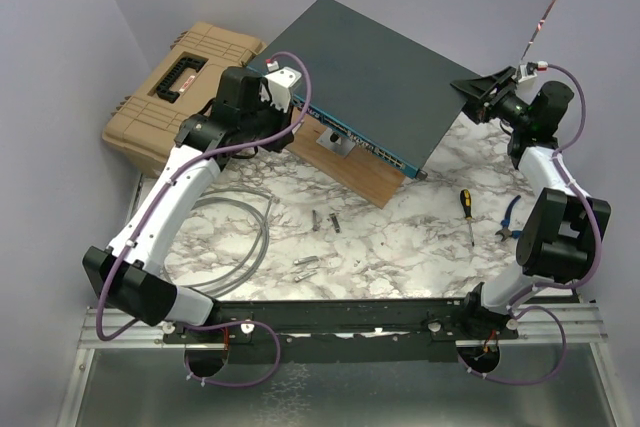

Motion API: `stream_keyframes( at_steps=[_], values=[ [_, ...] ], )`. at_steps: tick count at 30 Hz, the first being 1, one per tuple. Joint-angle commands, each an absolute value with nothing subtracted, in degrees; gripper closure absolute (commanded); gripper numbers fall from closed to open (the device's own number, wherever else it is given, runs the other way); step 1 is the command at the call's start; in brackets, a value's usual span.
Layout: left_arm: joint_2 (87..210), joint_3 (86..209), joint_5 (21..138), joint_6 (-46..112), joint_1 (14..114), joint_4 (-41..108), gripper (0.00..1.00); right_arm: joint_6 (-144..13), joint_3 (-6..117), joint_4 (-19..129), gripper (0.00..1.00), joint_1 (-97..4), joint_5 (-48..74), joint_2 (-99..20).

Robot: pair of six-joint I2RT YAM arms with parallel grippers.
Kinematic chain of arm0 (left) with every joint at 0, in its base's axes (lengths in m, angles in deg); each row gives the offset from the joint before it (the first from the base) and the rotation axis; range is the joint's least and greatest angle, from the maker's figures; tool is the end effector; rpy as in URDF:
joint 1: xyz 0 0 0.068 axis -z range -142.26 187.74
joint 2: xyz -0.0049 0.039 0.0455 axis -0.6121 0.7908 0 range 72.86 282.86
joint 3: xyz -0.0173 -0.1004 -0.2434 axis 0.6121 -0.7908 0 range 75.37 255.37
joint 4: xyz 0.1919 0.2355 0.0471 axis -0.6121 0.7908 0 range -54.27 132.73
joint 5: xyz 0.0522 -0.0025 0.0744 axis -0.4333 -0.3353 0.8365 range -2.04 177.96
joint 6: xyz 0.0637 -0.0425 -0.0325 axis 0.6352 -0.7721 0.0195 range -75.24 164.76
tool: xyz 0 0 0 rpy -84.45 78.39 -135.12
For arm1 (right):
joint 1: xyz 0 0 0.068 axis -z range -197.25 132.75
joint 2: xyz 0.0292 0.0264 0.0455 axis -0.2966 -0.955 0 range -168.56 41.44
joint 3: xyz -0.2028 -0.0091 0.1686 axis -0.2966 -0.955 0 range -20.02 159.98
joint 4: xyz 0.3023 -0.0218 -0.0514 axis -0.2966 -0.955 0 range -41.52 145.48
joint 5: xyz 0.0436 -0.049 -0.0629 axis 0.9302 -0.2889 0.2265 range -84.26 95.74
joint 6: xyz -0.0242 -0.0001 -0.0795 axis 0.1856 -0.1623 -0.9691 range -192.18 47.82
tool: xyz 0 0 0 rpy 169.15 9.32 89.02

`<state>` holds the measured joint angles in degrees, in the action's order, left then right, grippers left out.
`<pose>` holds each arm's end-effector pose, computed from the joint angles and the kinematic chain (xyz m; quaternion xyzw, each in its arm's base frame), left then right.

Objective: Insert the plug into the switch port
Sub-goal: Insert the connector into the switch port.

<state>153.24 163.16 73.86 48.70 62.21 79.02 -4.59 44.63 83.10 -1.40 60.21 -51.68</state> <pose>0.3365 -0.1727 0.3773 0.2710 0.8431 -0.1881 0.4248 0.4362 -0.0625 0.2789 0.1818 0.6865 0.5656 0.4192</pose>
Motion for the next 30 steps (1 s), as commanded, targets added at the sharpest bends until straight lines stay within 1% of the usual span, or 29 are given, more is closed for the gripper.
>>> stream_keyframes(
  at_steps=[1,10,17,22,30],
  values=[
    [154.76,166.41,72.36,48.75,62.09,81.22,1.0,-2.81,44.1,86.53,0.39,-1.26,62.42,-53.33],
    [156.93,169.35,73.42,48.63,62.38,83.02,1.0,-2.66,44.24,86.75,0.66,-1.22,62.66,-53.72],
    [159.3,172.78,73.67,48.81,62.69,84.41,1.0,-1.97,44.65,86.68,0.67,-1.23,62.74,-54.33],
    [161.03,174.87,75.9,49.0,63.08,85.98,1.0,-1.96,44.94,86.58,0.68,-1.24,62.84,-54.52],
    [162.21,176.47,77.51,49.21,63.8,86.54,1.0,-1.95,45.02,86.42,0.68,-1.23,62.94,-54.62]
  ],
)
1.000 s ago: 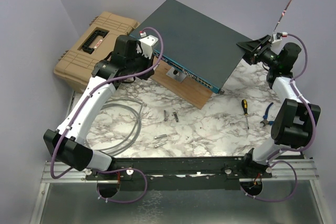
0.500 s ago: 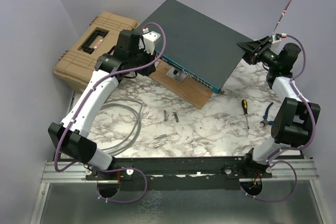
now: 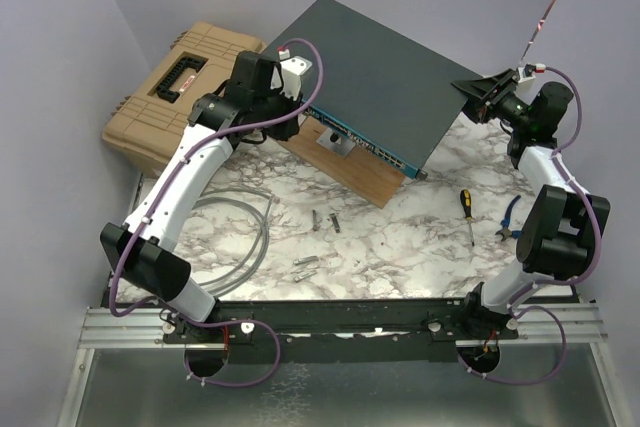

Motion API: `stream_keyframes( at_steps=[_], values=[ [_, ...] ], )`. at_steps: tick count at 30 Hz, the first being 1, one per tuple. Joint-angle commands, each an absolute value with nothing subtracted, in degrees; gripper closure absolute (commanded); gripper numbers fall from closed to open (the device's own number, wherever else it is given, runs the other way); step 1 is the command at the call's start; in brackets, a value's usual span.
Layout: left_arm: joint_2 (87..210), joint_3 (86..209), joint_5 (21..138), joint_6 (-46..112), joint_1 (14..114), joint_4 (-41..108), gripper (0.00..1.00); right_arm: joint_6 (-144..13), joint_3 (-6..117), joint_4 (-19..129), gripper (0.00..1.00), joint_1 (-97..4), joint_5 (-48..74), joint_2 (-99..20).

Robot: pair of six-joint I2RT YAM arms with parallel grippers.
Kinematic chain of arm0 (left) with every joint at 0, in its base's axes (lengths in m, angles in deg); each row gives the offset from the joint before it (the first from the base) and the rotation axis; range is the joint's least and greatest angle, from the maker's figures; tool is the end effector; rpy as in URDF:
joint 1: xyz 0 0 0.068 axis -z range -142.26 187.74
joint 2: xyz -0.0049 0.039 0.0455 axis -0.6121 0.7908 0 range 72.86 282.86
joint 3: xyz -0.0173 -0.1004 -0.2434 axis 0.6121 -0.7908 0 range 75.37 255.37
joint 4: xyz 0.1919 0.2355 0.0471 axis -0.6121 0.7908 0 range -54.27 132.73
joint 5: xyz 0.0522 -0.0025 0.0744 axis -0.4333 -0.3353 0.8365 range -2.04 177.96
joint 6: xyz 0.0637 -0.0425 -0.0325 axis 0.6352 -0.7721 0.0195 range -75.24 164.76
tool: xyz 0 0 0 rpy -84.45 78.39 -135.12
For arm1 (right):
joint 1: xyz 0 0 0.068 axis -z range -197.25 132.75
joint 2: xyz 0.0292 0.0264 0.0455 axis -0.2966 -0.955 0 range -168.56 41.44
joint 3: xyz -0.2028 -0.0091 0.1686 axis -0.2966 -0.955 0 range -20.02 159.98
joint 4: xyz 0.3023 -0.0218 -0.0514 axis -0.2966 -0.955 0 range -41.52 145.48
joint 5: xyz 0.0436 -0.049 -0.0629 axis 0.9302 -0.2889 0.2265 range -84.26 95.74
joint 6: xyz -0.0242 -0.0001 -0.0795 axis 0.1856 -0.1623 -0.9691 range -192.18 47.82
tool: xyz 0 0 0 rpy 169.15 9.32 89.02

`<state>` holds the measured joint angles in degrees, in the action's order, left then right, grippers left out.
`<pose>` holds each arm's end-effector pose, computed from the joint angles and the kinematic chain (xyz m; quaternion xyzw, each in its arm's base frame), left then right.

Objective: Insert the plug into the switch port
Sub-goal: Insert the connector into the switch port.

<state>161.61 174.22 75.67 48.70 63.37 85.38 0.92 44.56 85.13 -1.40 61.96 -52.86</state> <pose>0.3582 -0.1891 0.3864 0.2736 0.8580 -0.1749 0.3979 0.4380 -0.0617 0.2739 0.1997 0.6786 0.5912 0.3873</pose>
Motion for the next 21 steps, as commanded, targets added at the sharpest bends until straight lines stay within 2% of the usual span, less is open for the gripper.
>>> stream_keyframes(
  at_steps=[1,21],
  values=[
    [162.3,176.7,77.64,49.24,63.84,86.54,1.0,-1.96,45.02,86.42,0.68,-1.24,62.85,-54.62],
    [163.53,179.1,79.23,49.35,64.52,87.66,1.0,-2.04,44.94,86.42,0.68,-1.17,62.9,-54.44]
  ],
)
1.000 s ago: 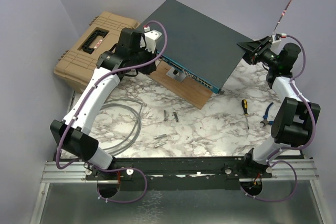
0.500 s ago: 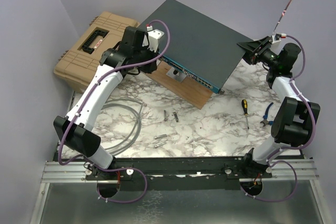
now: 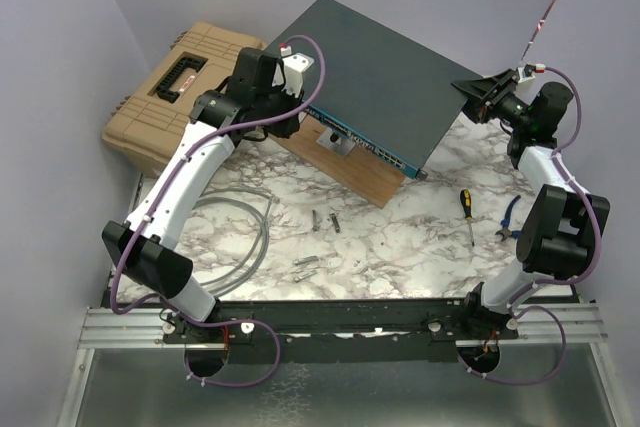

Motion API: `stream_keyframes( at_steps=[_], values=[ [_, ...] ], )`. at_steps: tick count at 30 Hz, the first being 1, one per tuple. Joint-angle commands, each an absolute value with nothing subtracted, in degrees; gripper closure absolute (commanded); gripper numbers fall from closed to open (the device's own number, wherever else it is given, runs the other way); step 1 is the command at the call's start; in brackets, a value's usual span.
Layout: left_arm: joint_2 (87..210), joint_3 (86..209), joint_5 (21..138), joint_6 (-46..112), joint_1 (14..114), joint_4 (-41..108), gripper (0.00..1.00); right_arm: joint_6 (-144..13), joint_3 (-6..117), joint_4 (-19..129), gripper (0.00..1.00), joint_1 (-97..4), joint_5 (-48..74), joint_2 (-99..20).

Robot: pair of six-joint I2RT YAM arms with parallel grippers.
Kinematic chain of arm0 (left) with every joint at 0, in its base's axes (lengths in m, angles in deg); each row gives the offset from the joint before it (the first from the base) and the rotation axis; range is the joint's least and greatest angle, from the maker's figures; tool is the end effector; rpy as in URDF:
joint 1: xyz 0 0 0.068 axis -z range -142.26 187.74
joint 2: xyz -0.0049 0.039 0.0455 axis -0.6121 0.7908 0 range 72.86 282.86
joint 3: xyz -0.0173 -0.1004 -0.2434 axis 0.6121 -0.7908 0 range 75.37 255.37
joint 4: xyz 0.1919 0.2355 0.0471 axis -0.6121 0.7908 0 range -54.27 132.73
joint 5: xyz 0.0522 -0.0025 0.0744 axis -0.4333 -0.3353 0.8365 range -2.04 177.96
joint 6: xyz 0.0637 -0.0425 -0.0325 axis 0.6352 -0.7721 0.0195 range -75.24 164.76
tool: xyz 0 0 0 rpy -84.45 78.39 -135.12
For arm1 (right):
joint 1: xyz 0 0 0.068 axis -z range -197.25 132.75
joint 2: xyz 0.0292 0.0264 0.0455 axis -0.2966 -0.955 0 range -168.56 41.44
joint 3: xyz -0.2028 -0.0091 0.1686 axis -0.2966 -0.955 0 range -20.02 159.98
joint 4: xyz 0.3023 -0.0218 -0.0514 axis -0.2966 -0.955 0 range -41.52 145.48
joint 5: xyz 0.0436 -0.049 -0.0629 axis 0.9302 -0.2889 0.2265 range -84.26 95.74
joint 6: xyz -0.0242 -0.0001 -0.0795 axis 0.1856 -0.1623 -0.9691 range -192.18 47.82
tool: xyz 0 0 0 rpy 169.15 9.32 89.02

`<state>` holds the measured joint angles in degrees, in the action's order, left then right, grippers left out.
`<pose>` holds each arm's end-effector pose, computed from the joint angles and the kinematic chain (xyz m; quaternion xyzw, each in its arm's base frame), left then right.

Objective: Insert the plug into the switch port
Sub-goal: Insert the connector into the switch port.

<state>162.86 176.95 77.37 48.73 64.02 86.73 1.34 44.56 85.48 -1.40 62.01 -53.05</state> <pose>0.3598 -0.1927 0.3936 0.2729 0.8588 -0.1642 0.4012 0.4384 -0.0618 0.2732 0.2009 0.6777 0.5928 0.3859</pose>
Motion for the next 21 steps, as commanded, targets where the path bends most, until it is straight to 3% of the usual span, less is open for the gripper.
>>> stream_keyframes(
  at_steps=[1,21],
  values=[
    [163.68,179.04,79.71,49.33,64.65,87.89,1.0,-2.04,44.94,86.46,0.68,-1.25,62.88,-54.44],
    [165.09,182.65,85.79,49.59,68.35,89.27,1.0,-1.96,44.67,86.67,0.68,-1.25,62.97,-54.41]
  ],
)
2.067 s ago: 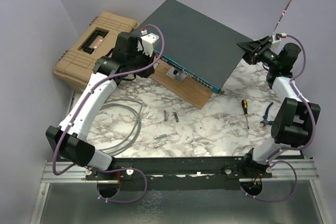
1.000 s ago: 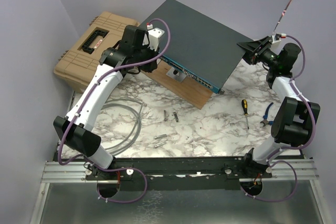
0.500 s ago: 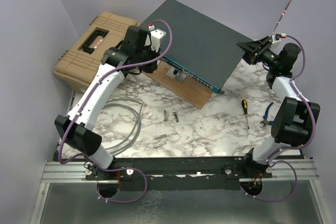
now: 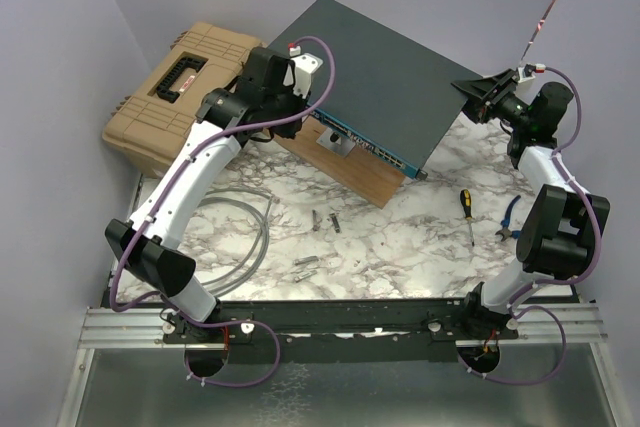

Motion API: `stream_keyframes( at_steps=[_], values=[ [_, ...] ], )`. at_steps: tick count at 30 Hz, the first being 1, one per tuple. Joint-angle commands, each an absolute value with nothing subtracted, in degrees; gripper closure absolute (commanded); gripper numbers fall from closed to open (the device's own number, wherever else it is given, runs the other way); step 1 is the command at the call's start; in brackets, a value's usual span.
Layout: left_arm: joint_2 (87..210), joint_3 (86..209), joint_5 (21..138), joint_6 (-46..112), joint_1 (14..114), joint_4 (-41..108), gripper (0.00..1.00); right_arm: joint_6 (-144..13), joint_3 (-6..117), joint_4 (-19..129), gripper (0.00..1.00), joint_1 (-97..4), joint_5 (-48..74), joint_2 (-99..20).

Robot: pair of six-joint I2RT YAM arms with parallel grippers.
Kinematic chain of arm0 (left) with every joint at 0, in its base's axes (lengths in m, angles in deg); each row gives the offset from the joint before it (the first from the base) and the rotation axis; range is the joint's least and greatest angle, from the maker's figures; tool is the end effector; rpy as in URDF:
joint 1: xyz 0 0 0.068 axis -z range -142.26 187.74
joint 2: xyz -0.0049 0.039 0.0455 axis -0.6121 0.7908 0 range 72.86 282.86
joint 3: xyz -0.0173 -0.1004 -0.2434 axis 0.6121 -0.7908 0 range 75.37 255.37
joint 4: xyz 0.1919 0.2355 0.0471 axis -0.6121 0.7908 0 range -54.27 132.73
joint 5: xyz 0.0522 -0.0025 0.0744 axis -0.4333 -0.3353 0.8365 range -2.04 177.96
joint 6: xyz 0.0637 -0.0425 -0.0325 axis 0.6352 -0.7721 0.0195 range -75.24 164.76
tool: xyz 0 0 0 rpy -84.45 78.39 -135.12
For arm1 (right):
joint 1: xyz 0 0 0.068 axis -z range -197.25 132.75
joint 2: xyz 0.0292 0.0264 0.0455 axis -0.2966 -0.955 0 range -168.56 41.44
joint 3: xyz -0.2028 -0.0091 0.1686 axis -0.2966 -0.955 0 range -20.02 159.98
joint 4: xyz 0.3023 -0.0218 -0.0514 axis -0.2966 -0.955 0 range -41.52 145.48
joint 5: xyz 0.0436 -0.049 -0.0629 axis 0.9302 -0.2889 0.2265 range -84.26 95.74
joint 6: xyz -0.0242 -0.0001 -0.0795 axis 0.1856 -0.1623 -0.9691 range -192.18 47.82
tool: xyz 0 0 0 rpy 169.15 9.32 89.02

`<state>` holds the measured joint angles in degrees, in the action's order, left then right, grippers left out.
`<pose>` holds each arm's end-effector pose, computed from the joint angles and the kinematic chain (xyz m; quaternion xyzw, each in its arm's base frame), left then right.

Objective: Insert the plug into the switch port
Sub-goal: Insert the connector into the switch port.

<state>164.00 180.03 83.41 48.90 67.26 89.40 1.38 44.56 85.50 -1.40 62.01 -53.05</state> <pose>0.3525 -0.2064 0.4007 0.2783 0.8625 -0.1277 0.4029 0.4384 -0.0618 0.2732 0.2011 0.6776 0.5929 0.3858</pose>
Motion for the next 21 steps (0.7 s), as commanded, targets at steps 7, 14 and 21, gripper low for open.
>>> stream_keyframes(
  at_steps=[7,14,21],
  values=[
    [166.06,182.95,88.73,49.52,69.12,90.03,1.0,-1.87,44.67,86.81,0.68,-1.23,63.02,-54.44],
    [165.93,183.04,93.0,49.53,69.12,91.03,1.0,-1.78,44.67,86.79,0.68,-1.26,63.08,-54.44],
    [165.54,183.22,92.65,49.45,69.12,91.15,1.0,-1.69,44.85,86.77,0.68,-1.21,63.1,-54.71]
  ],
)
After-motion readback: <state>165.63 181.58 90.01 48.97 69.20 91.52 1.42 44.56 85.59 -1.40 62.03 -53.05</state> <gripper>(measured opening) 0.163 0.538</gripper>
